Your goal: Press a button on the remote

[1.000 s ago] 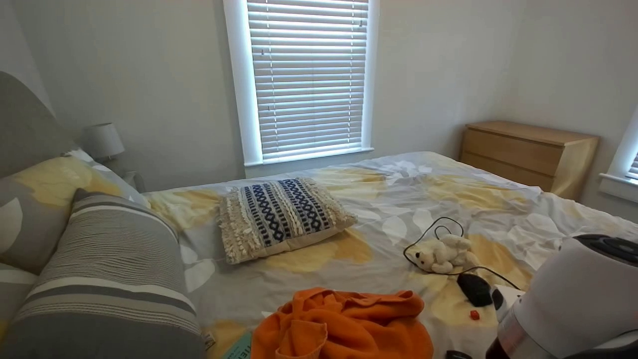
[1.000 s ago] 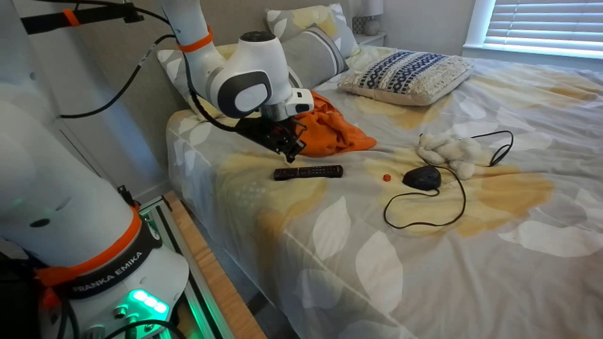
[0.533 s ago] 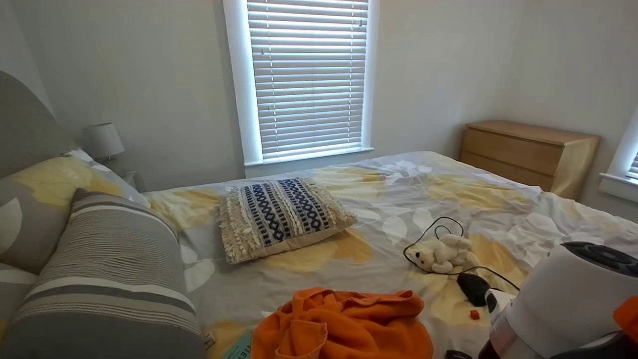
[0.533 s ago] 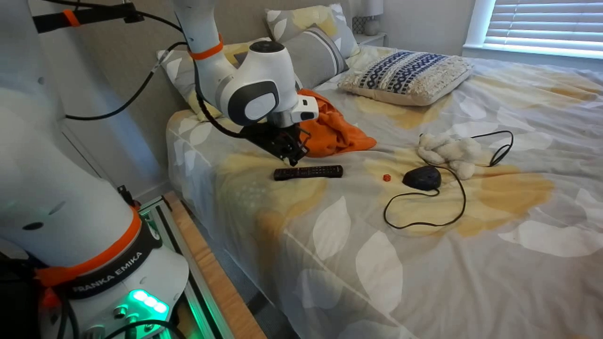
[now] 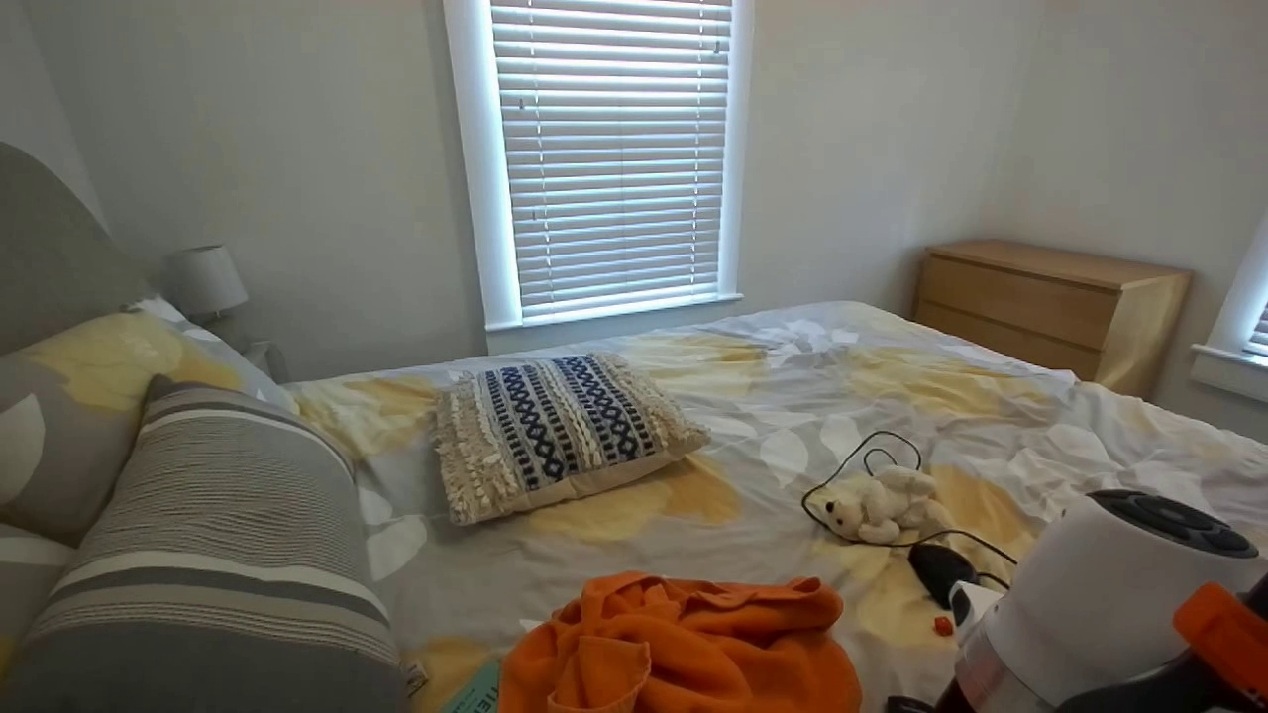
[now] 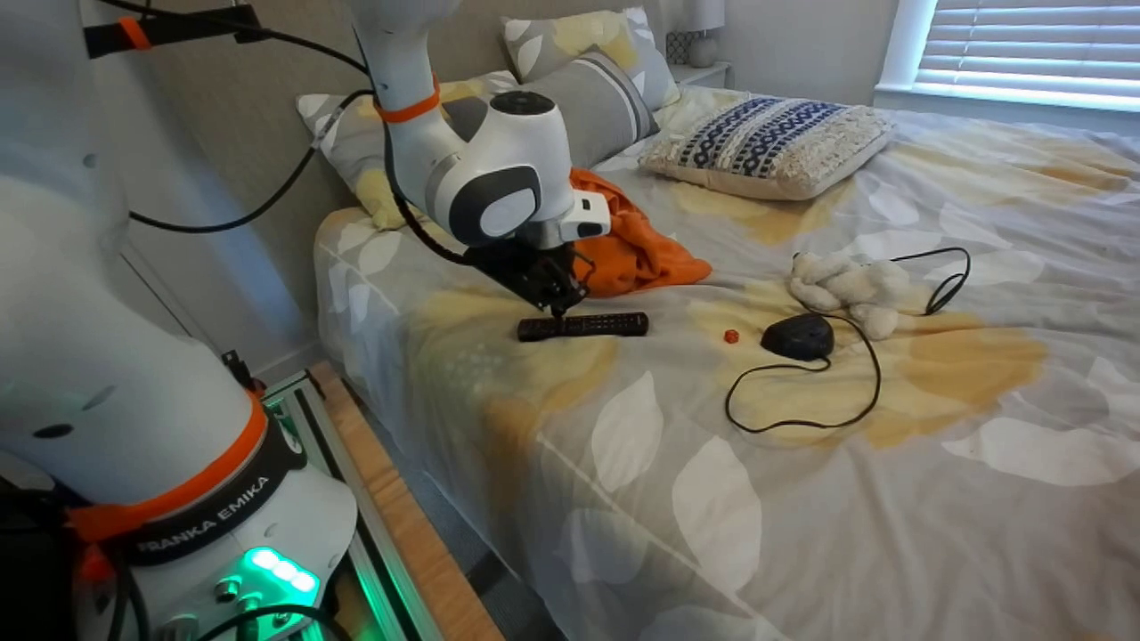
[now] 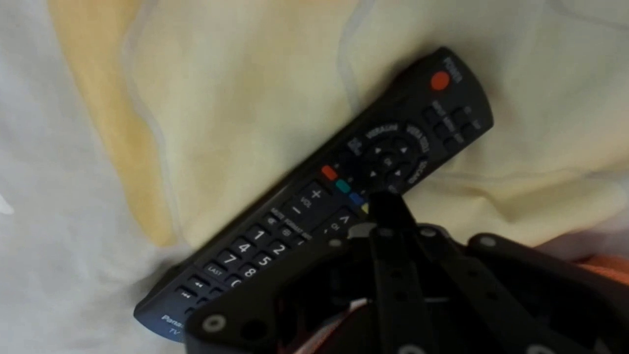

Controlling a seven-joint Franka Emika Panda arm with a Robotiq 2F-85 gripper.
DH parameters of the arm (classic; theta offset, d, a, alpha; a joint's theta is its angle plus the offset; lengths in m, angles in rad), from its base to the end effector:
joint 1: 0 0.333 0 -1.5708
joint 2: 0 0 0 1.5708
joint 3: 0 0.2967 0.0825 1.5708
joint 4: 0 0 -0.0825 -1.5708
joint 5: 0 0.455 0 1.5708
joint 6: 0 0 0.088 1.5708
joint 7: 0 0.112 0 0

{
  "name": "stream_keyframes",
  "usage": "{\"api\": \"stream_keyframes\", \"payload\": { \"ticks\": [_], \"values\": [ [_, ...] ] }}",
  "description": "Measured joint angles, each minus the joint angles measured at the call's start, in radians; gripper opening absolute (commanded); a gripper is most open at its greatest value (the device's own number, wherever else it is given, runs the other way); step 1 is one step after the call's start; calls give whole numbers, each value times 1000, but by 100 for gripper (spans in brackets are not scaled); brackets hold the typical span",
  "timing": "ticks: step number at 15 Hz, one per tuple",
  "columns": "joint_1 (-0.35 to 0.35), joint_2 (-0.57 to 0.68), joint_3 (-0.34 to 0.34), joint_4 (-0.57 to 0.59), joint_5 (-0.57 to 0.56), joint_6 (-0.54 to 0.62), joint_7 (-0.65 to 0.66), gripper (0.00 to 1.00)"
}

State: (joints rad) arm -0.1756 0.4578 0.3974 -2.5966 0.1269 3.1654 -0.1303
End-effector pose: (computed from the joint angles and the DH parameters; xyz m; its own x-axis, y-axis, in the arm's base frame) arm 0.4210 0.1201 0.0310 0.9769 0.1611 0.1402 0.1838 -0.9686 -0.1676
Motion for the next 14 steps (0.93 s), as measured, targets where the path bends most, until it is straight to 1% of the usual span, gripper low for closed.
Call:
{"api": "stream_keyframes", "payload": {
  "ticks": [7, 14],
  "values": [
    [-35, 36, 32, 24, -2, 0, 10, 0],
    [-50, 49, 43, 34, -2, 0, 27, 0]
  ]
}}
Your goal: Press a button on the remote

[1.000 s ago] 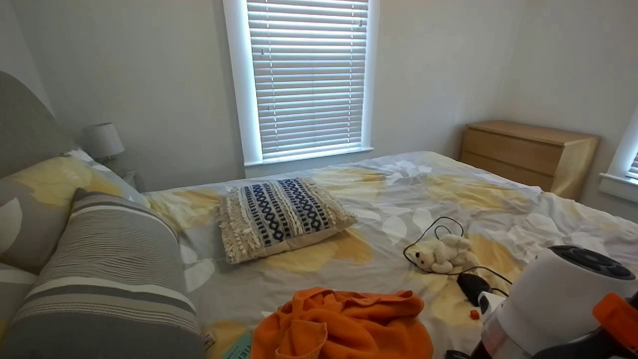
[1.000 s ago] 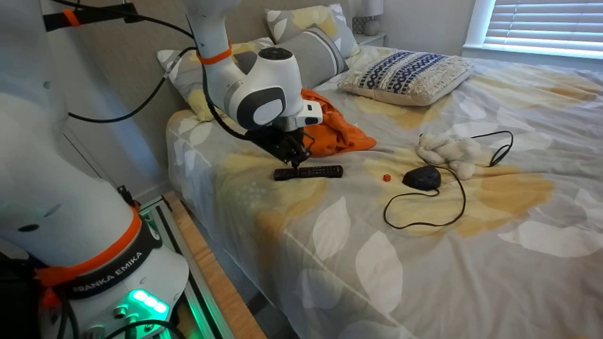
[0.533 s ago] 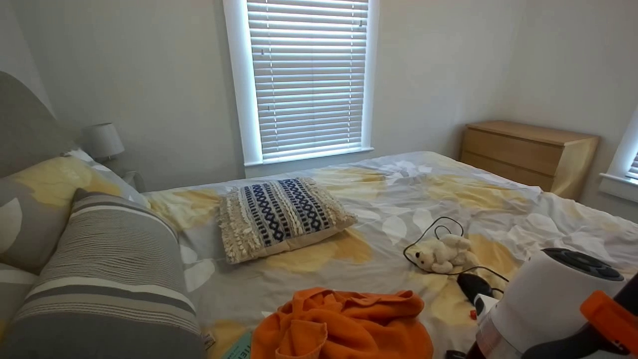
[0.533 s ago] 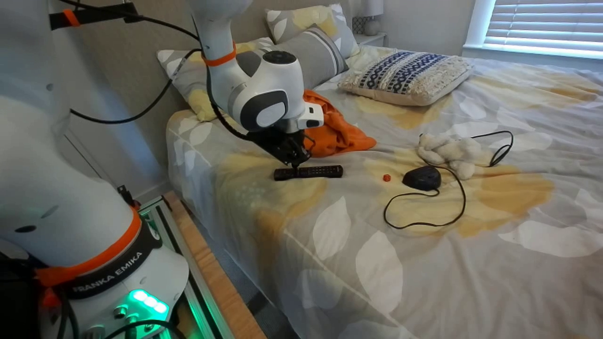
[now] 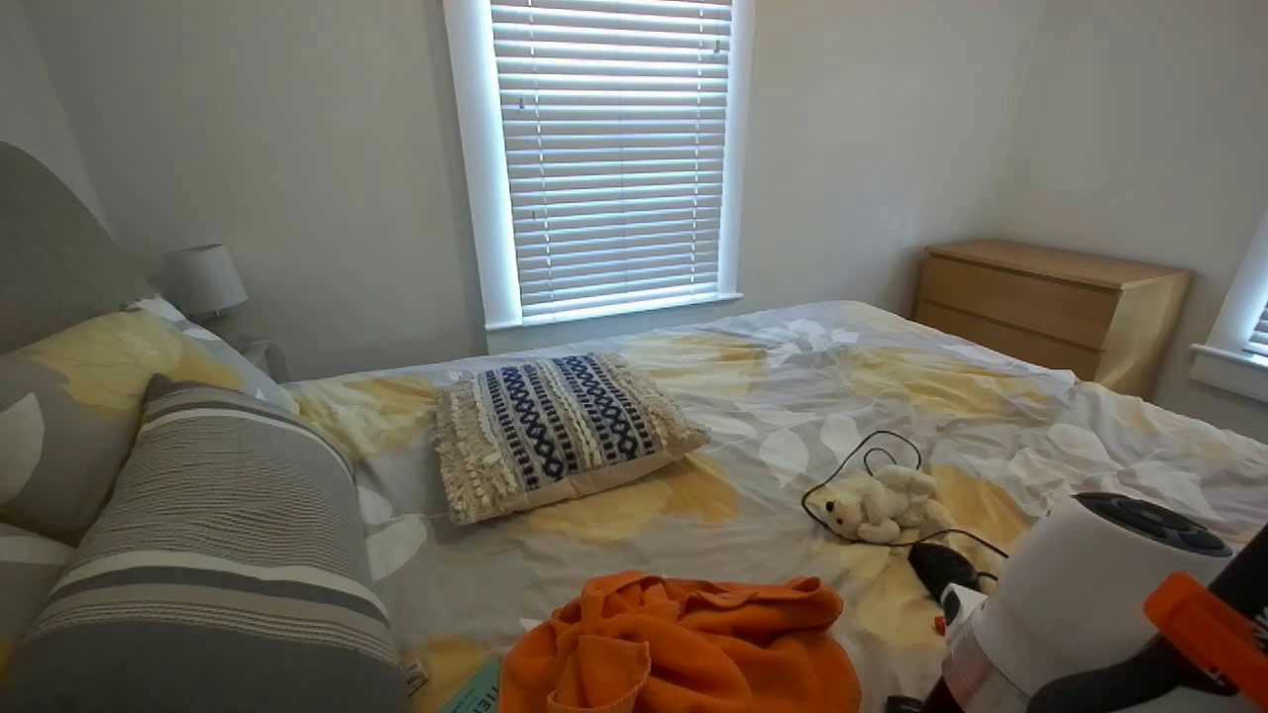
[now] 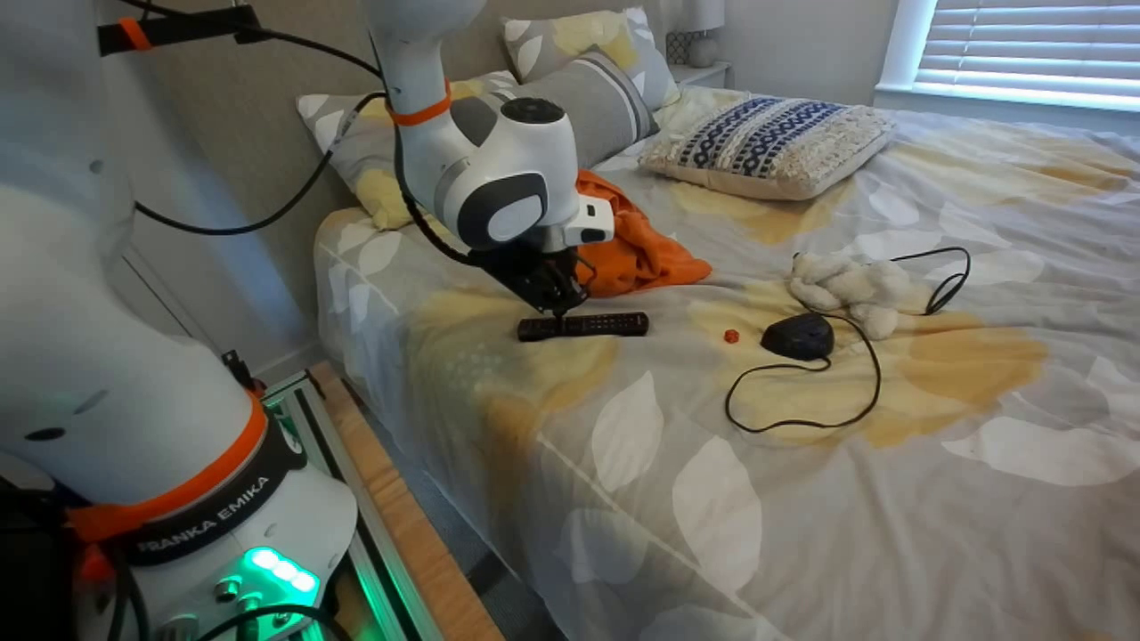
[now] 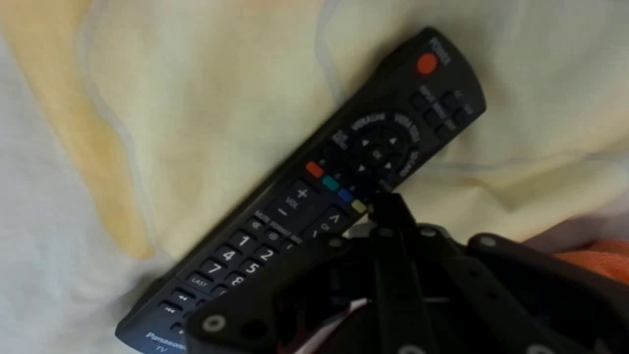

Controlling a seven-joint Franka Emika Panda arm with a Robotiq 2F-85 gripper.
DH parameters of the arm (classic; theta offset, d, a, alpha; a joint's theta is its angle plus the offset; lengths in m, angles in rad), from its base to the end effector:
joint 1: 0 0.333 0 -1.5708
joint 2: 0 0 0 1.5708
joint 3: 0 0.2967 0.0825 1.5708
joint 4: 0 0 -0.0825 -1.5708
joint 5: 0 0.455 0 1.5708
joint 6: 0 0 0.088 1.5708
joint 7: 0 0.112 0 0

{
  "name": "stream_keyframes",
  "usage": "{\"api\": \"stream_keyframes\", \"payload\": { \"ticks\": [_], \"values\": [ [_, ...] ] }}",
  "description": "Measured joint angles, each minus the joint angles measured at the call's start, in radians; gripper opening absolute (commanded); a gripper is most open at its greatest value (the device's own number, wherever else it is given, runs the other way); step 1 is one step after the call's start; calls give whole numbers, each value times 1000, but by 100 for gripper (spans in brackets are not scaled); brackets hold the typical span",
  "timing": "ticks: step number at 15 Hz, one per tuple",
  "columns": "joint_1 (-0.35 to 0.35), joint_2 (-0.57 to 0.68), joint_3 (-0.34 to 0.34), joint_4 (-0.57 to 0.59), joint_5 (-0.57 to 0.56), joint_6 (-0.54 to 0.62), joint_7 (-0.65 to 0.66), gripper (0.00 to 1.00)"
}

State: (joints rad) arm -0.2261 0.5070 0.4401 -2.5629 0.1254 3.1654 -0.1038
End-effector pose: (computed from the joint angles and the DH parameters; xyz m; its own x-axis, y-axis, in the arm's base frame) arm 0.4272 0.1254 0.0237 0.9851 0.1135 0.1289 0.1386 -0.9685 -0.2068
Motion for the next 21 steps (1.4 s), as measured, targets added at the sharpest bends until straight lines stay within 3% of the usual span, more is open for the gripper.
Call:
{"api": "stream_keyframes", "payload": {
  "ticks": [14, 21],
  "values": [
    [-9, 35, 5, 11, 0, 0, 18, 0],
    [89, 55, -76, 32, -18, 0, 38, 0]
  ]
}}
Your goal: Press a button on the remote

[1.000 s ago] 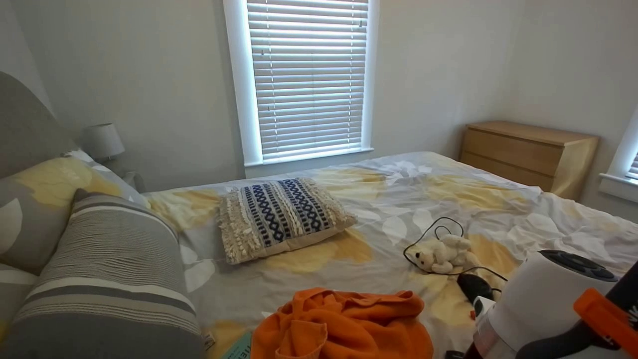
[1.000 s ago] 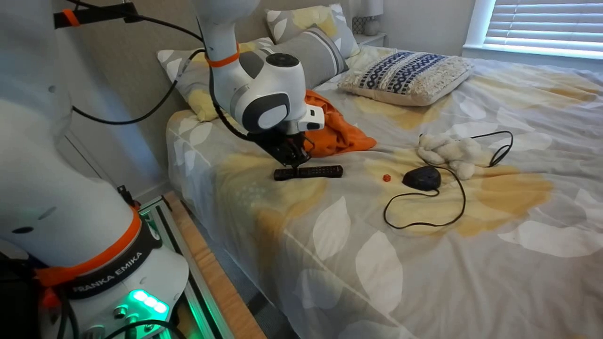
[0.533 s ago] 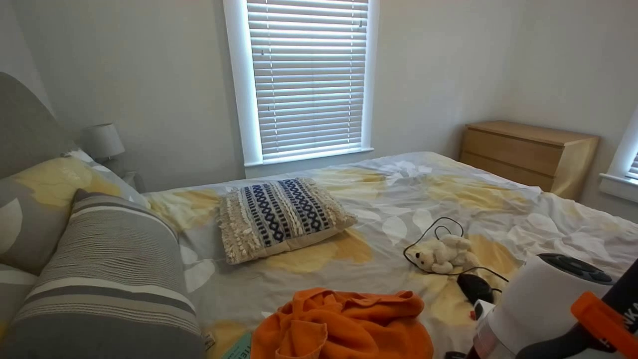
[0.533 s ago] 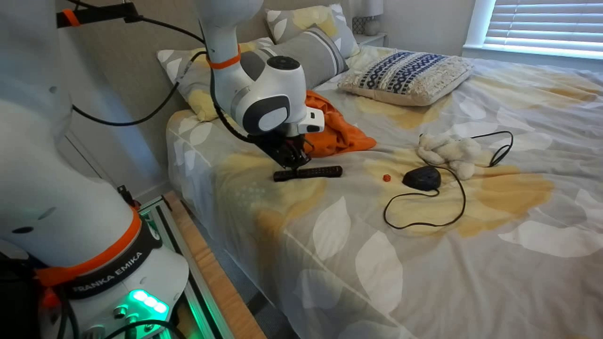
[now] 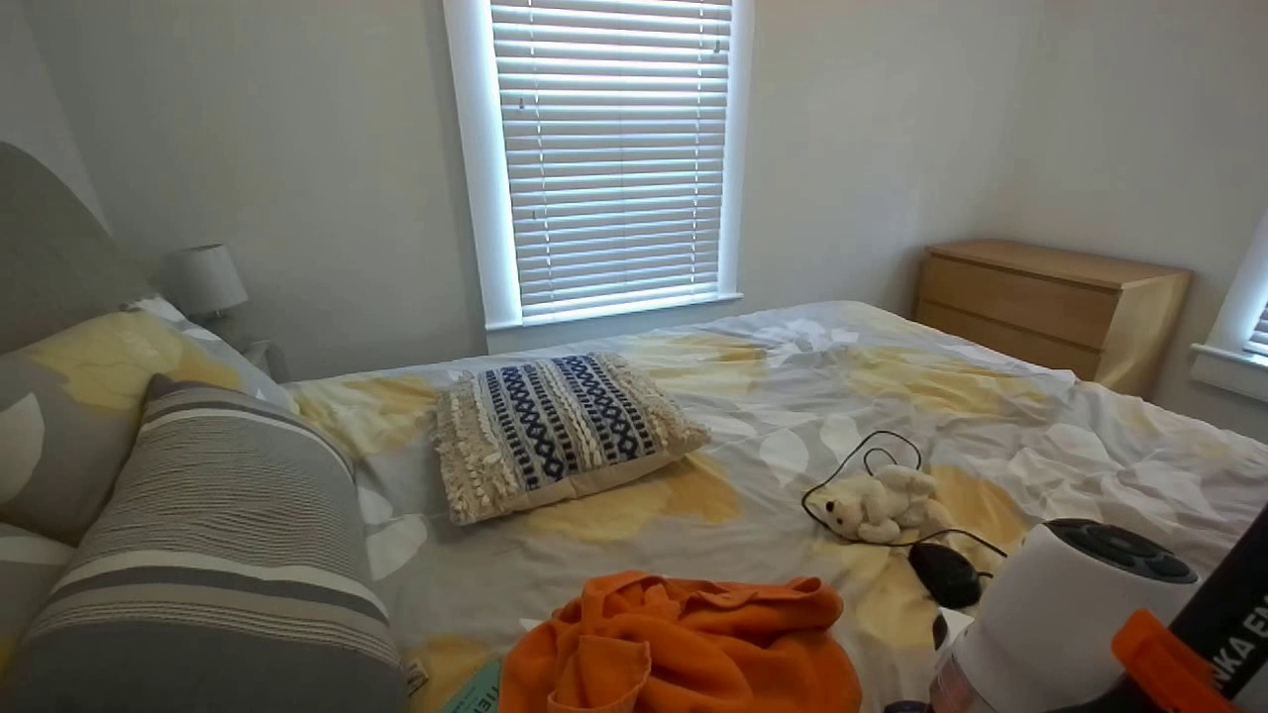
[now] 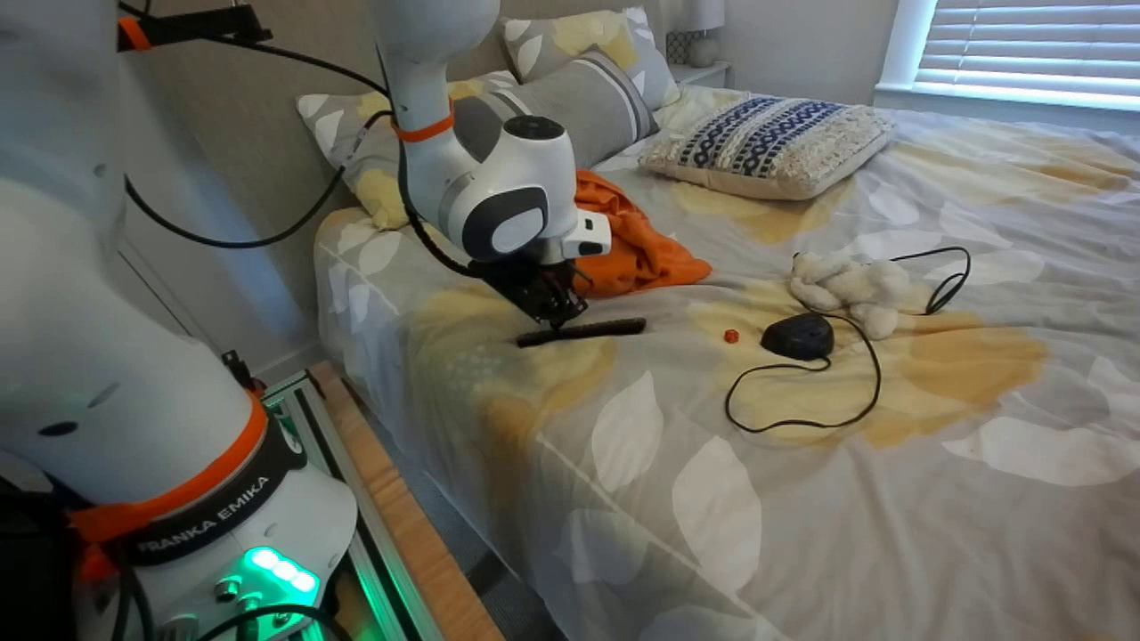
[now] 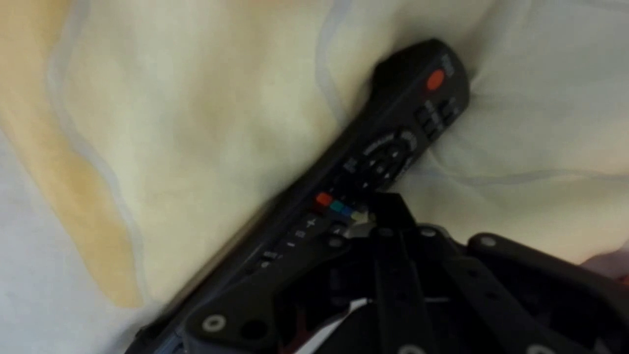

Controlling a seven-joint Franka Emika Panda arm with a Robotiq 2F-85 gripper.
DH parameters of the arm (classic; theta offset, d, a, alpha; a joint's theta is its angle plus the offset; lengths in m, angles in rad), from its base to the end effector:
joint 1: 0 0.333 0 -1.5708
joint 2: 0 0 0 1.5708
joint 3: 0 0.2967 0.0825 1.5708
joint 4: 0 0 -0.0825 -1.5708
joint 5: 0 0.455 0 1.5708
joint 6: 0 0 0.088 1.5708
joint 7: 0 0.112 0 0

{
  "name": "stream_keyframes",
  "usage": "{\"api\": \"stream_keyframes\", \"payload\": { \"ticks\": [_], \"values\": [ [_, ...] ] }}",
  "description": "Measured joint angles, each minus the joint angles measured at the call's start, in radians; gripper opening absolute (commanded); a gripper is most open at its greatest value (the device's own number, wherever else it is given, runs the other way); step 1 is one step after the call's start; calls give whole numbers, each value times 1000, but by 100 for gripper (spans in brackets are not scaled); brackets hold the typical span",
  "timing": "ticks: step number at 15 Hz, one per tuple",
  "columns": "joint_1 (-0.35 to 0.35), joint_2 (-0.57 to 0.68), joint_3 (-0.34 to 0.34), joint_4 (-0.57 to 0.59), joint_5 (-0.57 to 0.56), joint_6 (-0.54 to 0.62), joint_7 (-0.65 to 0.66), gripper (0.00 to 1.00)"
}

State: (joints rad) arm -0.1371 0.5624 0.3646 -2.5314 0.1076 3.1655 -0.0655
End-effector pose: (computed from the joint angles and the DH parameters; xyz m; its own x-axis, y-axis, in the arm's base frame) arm 0.4216 0.1298 0.0014 0.9893 0.1136 0.0918 0.1295 -0.9729 -0.1917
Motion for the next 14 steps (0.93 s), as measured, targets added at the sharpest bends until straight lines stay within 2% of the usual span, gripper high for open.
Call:
{"api": "stream_keyframes", "payload": {
  "ticks": [4, 11, 14],
  "values": [
    [37, 1, -28, 5, -1, 0, 19, 0],
    [28, -1, -20, 15, -1, -16, 59, 0],
    [26, -52, -9, -19, -1, -16, 59, 0]
  ]
}}
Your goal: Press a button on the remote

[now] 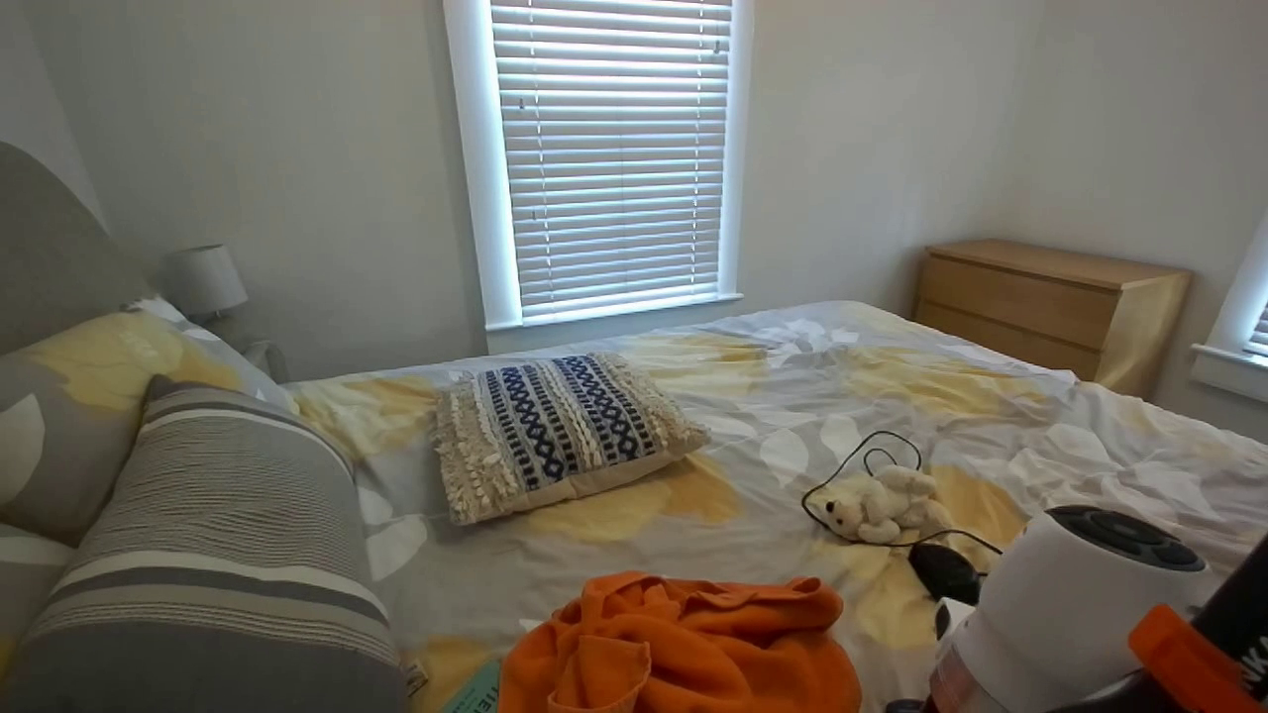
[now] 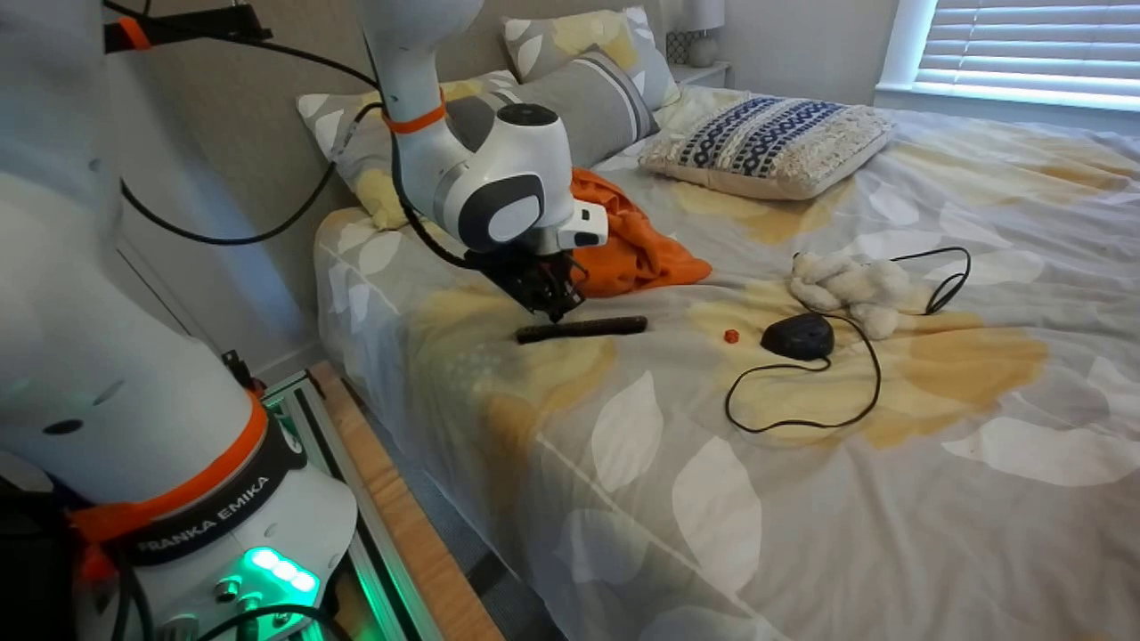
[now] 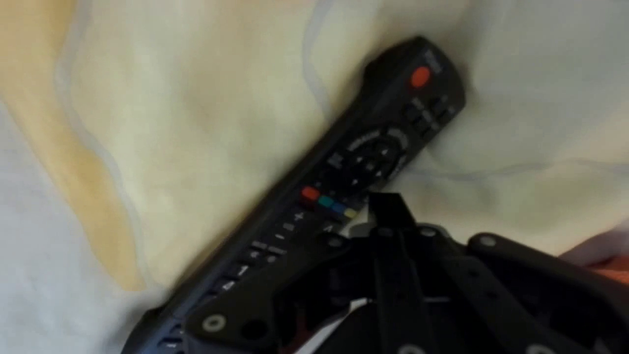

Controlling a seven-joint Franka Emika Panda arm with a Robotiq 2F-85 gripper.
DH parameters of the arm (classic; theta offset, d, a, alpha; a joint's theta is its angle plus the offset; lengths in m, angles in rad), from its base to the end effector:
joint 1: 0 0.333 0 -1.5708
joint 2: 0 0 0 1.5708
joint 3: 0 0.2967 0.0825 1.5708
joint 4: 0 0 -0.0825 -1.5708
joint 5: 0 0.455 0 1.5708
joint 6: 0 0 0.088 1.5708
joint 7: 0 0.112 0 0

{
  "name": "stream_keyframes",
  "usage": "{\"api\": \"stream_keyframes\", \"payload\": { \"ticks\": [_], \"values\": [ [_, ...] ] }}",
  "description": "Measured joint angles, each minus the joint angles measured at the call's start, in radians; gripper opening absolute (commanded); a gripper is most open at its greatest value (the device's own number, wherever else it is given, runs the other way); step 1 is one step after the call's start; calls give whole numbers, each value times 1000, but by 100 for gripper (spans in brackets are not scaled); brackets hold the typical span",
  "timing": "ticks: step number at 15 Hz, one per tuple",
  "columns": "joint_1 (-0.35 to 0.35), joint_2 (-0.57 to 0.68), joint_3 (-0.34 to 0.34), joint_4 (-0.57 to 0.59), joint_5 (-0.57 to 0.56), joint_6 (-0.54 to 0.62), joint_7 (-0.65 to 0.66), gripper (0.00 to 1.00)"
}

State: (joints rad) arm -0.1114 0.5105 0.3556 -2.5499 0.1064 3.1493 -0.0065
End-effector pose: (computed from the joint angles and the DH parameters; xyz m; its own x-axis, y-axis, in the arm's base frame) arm 0.4240 0.1329 0.0159 0.9919 0.0828 0.0965 0.0992 -0.9787 -0.1798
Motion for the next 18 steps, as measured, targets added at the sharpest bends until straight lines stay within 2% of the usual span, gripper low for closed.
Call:
{"api": "stream_keyframes", "payload": {
  "ticks": [1, 2, 3, 5, 7, 9, 13, 15, 18],
  "values": [
    [0, -32, 9, -23, 0, 0, 0, 0],
    [0, -70, 18, -49, 0, -4, 0, 8],
    [5, -113, 23, -78, 0, -6, 0, 27],
    [35, -208, 6, -136, -1, -6, 0, 40],
    [93, -314, -54, -196, -13, -31, 0, 54],
    [157, -403, -149, -203, -68, -125, 1, 69],
    [165, -542, -232, -194, -238, -310, 4, 99],
    [162, -610, -245, -194, -279, -366, -4, 100],
    [164, -703, -245, -193, -282, -419, -23, 100]
  ]
}}
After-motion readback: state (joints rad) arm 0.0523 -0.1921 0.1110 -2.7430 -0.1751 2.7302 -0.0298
